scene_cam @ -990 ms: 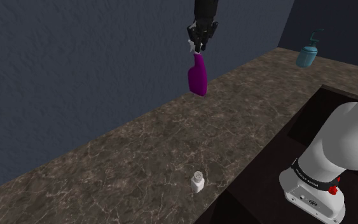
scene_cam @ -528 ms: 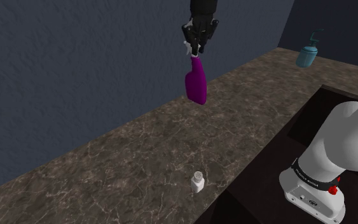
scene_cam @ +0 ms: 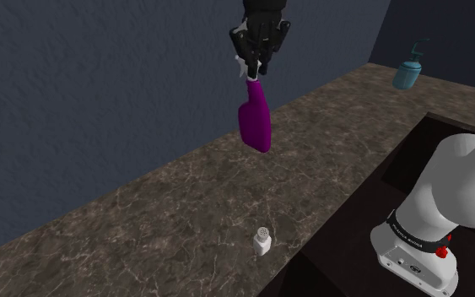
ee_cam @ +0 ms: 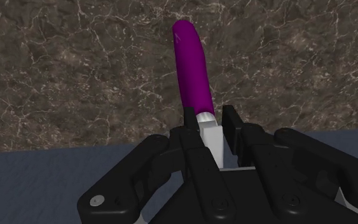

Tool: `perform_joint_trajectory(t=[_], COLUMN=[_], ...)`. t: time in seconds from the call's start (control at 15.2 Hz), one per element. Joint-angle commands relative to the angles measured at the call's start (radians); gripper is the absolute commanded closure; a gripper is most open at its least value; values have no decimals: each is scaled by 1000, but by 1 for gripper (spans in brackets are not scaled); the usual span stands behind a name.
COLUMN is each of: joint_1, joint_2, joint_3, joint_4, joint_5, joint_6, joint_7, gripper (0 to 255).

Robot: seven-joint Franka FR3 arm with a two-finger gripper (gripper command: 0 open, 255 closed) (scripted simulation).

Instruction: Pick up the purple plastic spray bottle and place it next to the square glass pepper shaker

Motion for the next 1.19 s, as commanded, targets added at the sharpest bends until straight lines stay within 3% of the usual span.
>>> perform_joint_trajectory(t=[0.0,0.66,0.92,1.06,1.12], joint_1=[17,95,137,181,180], joint_2=[-5,86,173,261,246], joint_3=[32,218,310,385,377], joint_4=[18,217,343,456,427], joint_5=[6,-7,-49,-106,-96], joint_6=[-24,-146,-204,-256,-238], joint_7=[50,316,444,546,541], gripper=[255,255,255,255,255])
